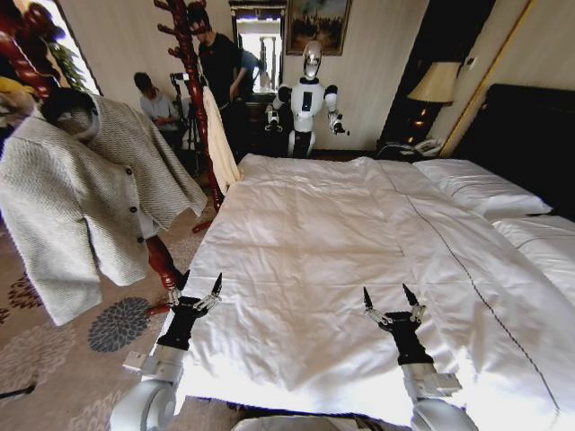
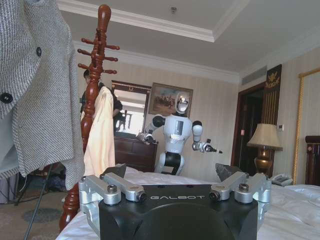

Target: Pick up the clothes from the bed and hang them on the clothes hanger.

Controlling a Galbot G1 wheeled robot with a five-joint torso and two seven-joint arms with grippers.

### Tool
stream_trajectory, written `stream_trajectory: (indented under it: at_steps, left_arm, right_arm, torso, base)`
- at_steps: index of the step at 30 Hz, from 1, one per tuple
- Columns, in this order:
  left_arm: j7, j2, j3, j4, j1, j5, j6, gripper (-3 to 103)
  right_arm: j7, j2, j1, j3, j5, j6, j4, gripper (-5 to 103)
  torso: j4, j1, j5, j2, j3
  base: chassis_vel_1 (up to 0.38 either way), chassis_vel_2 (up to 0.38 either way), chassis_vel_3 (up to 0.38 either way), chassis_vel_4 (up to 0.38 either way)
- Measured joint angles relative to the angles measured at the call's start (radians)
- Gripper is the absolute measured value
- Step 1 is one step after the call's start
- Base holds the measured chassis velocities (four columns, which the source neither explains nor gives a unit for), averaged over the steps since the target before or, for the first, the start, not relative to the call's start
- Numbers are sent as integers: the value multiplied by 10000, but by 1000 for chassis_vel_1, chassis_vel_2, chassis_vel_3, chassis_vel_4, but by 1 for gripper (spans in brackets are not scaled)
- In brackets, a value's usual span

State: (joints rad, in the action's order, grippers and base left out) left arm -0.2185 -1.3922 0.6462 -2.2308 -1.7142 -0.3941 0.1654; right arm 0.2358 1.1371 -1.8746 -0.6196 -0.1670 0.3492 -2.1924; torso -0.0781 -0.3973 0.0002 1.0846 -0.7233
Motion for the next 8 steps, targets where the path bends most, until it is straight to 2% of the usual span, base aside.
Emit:
stream_trajectory:
  at_steps: [8]
  left_arm:
    - [1,0,0,0,0,0,-1,100]
  right_arm:
    - [1,0,-1,0,0,2,0,100]
  torso:
    - [0,0,0,0,0]
  base:
    - [0,0,0,0]
